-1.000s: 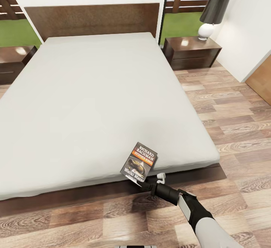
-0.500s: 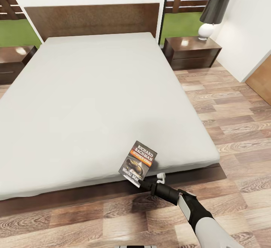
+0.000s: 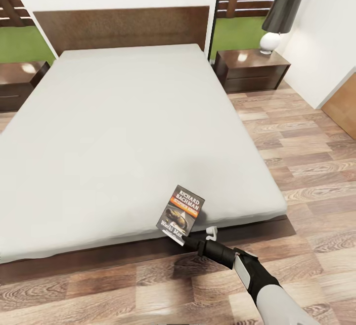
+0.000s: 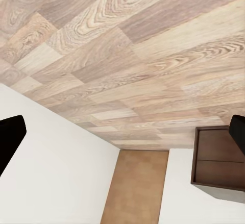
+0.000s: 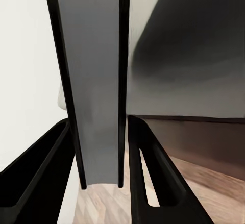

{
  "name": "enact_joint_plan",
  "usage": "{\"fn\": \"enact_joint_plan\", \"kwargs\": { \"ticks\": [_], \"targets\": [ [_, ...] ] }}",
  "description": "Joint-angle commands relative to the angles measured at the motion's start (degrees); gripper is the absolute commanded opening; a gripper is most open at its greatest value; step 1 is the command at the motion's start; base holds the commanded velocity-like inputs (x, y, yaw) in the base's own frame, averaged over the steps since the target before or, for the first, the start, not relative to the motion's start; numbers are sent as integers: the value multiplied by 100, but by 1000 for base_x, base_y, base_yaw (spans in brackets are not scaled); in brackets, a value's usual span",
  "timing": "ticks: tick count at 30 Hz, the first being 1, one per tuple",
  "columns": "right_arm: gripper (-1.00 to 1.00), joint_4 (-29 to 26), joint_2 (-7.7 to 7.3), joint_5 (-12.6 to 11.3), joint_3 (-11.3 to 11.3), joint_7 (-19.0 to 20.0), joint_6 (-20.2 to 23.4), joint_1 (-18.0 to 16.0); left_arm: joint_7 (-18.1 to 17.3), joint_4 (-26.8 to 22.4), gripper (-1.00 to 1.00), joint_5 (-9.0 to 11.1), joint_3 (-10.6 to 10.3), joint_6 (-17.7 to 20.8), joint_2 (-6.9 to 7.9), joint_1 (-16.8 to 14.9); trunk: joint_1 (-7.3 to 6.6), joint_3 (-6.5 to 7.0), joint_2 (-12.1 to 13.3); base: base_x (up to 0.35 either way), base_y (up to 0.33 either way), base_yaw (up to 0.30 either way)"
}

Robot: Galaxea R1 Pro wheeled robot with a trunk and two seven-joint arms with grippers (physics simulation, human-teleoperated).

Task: In the bedroom, move the book from the bed onto either nightstand, and place the two sandals side by side next to the bed.

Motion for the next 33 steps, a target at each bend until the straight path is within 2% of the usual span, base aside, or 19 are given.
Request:
{"fn": "enact_joint_plan", "kwargs": {
  "ticks": [1,17,33],
  "targets": [
    [-100,-1,4,0,-29,24,59,-2,25,6,100,-21,-23,-17,0,-1,-22,16,40,0,0,0],
    [-100,-50,4,-3,-28,93,63,-6,31,6,100,-21,-15,4,0,-1,-374,304,682,0,0,0],
    [-100,-121,13,-19,-44,578,56,-10,31,6,100,-21,-14,14,0,-1,-725,591,1324,0,0,0]
  ]
}}
